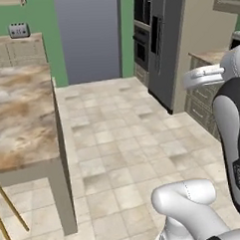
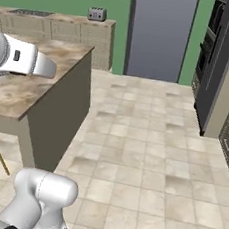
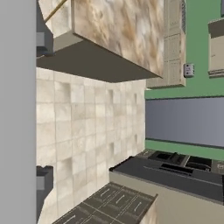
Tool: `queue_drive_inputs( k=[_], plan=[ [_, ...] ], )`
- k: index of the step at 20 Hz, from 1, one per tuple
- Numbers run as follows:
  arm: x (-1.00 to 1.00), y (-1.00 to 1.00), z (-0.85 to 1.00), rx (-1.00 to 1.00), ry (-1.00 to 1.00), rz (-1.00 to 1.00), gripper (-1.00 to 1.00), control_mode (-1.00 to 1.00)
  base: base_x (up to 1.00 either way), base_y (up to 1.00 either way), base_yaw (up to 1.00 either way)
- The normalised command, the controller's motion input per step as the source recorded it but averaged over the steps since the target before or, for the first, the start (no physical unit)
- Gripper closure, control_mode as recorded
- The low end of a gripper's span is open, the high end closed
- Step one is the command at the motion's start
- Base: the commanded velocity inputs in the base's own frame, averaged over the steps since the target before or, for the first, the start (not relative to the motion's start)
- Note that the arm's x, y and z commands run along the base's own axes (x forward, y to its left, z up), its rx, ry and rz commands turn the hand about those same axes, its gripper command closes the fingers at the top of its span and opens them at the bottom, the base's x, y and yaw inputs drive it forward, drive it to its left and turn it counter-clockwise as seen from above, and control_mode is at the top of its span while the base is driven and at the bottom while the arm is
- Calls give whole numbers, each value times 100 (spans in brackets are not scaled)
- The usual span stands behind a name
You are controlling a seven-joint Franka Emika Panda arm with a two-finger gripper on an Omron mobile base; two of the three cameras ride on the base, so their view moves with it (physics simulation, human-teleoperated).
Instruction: Get the candle and the wine from the cabinet and move them to the dining counter.
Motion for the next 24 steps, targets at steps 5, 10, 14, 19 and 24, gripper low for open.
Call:
queue_drive_inputs(
  k=[5,10,14,19,24],
  plan=[
    [0,0,0,0,0,0,-100,100,100,-8,2],
    [0,0,0,0,0,0,-100,100,100,-73,0],
    [0,0,0,0,0,0,-100,100,100,-85,0],
    [0,0,0,0,0,0,-100,100,100,-21,5],
    [0,0,0,0,0,0,-100,100,100,2,11]
  ],
)
